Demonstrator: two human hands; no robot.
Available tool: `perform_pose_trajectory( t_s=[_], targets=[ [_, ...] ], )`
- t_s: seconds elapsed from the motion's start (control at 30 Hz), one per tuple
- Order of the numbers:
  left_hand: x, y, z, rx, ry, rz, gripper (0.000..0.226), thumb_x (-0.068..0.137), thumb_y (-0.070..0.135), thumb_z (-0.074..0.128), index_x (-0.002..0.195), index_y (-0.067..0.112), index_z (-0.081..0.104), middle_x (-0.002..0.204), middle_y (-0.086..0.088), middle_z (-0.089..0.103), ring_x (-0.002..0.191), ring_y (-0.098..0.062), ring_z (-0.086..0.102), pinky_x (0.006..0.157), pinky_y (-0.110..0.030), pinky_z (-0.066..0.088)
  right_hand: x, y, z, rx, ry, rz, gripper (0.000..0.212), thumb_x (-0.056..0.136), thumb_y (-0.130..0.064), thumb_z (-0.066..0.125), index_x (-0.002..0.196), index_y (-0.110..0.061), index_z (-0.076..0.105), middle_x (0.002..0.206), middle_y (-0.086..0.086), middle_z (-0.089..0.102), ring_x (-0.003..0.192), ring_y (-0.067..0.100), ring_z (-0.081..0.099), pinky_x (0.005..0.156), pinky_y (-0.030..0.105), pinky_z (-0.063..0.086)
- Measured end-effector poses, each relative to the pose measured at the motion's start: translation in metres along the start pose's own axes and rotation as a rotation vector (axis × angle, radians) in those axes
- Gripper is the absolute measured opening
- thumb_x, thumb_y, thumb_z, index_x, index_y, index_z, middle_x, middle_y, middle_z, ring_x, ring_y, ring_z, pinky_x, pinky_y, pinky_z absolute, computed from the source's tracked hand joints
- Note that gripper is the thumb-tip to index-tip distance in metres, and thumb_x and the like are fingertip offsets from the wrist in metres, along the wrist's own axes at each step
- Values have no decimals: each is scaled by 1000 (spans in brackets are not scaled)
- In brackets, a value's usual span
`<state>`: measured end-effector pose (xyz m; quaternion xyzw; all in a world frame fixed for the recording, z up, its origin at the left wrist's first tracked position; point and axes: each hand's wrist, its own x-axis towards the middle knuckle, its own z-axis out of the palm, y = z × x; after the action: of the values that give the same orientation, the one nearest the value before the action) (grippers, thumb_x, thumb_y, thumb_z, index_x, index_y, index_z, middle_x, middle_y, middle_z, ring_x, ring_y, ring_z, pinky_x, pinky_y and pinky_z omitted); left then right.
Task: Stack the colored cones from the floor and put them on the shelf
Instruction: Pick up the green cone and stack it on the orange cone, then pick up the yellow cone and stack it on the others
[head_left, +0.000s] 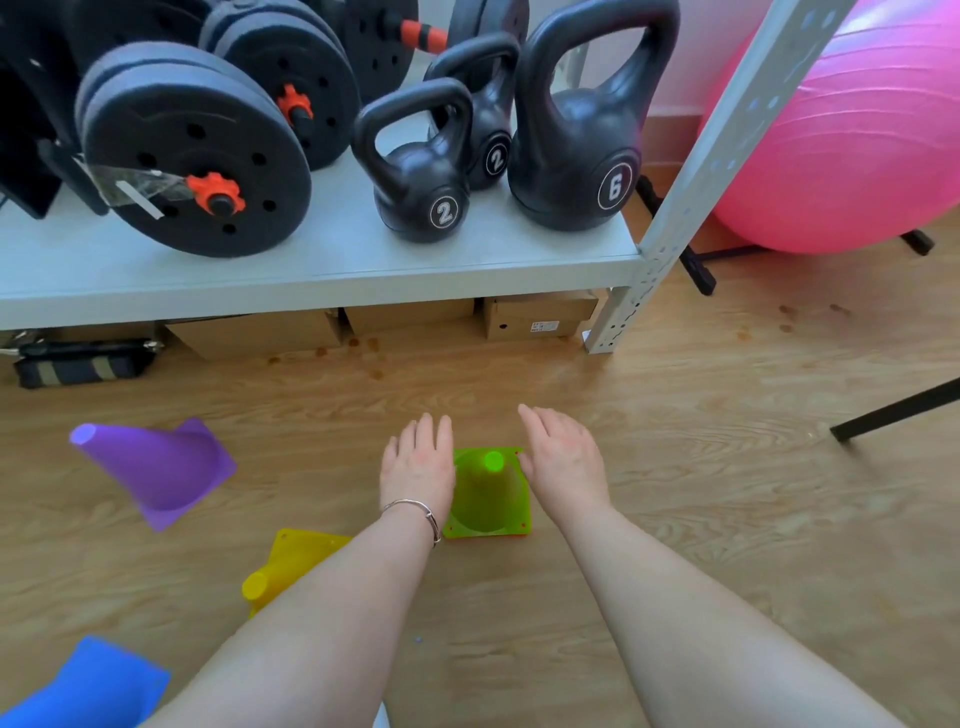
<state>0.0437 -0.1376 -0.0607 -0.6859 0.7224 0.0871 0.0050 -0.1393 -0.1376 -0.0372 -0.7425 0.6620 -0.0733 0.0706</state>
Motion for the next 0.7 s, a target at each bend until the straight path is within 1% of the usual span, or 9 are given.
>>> perform_pose_trajectory(
  t_s=[0.07,0.1,0.2,0.27,0.37,0.47,0.53,0.57,0.7],
  targets=[
    [7,-5,-20,32,46,-5,71,80,38,67,140,14,38,144,-10,44,134,-28,41,108,-47,35,9,-8,-19,-19,40,-10,63,67,-25,83,124,-12,59,116,7,66,114,29,61,95,45,51],
    [12,-8,-32,49,51,-4,73,82,42,65,142,14,35,146,-11,42,136,-28,38,110,-47,32,15,-12,-28,-26,59,-16,62,68,-27,83,124,-12,59,117,7,66,115,29,60,96,46,51],
    [29,-24,-71,110,66,31,73,88,45,56,146,14,25,152,-11,32,141,-28,29,114,-47,25,34,-27,-50,-40,111,-30,59,67,-30,84,119,-12,62,112,5,67,109,27,62,93,44,52],
    [40,-39,-104,160,102,48,72,89,45,53,147,13,23,153,-11,30,142,-27,27,115,-46,23,48,-42,-65,-33,151,-39,60,64,-30,86,117,-12,65,109,6,69,105,27,64,91,43,53],
    [50,-68,-152,208,169,31,70,89,46,53,145,13,26,149,-10,35,139,-27,31,114,-45,26,69,-72,-81,-29,188,-53,64,62,-32,87,118,-12,65,111,7,69,106,28,64,92,43,53],
    [49,-95,-184,247,218,8,65,88,48,52,138,12,32,134,-8,45,126,-27,41,107,-42,35,82,-105,-91,-25,199,-77,68,65,-37,84,123,-12,61,118,7,67,112,28,62,96,44,50],
    [48,-110,-200,258,241,8,63,88,50,50,136,12,34,129,-7,47,120,-27,44,102,-41,38,86,-127,-98,-27,204,-94,69,70,-41,80,129,-12,57,123,7,64,118,28,58,100,45,47],
    [47,-118,-206,258,251,12,64,88,51,49,136,12,34,130,-7,47,121,-27,44,102,-41,38,88,-137,-101,-25,204,-104,70,72,-42,78,131,-12,55,126,7,62,121,28,56,102,45,45],
    [33,-152,-213,291,246,54,70,89,53,47,142,11,29,141,-9,42,133,-28,37,109,-42,34,90,-166,-105,-24,194,-161,71,81,-45,70,140,-13,46,139,6,54,132,27,47,111,45,37]
  ],
)
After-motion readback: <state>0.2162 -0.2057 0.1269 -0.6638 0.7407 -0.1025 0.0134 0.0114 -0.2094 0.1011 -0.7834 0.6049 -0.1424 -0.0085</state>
